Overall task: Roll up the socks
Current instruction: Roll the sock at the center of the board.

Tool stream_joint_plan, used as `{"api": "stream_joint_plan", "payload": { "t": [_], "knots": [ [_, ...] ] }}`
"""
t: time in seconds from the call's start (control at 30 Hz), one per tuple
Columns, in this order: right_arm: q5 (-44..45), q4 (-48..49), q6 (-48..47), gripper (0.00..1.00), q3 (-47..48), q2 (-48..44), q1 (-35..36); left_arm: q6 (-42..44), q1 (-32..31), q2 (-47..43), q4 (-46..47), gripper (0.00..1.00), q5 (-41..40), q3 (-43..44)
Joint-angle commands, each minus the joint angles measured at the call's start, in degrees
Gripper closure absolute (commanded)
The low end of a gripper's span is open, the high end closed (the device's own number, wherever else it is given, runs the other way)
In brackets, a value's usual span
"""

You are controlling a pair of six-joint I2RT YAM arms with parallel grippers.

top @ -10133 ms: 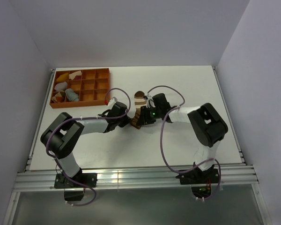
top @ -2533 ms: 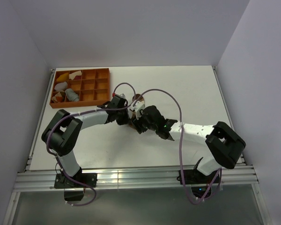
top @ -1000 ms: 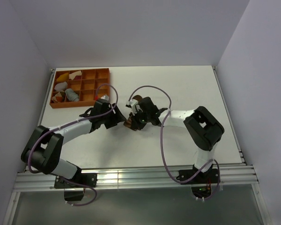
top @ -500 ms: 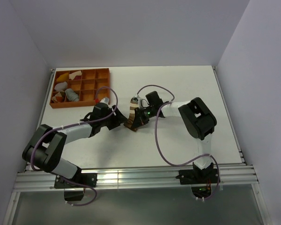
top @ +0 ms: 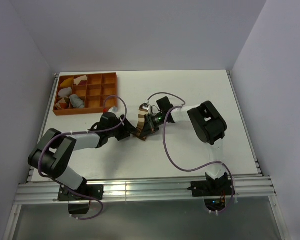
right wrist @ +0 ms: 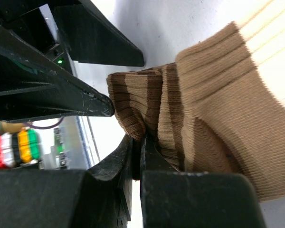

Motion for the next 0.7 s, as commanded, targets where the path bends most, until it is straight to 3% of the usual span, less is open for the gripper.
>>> {"api": "stream_joint_plan", "payload": {
  "t": [0.0, 0.53, 0.67],
  "knots": [
    [1.0, -4.1, 0.9, 1.0, 0.1, 3.7, -1.0, -0.3, 0.0, 1.4, 3.4, 0.35, 0.4, -0.6],
    [0.3, -3.2, 3.3, 1.0, 0.8, 7.0, -2.9, -1.1, -0.4, 5.0, 6.4, 0.45, 1.8, -0.7],
    [1.3, -4.1, 2.3, 1.0, 1.0, 6.5, -2.8, -1.1, -0.6, 6.3, 5.8, 0.63, 1.9, 0.4]
  ]
}}
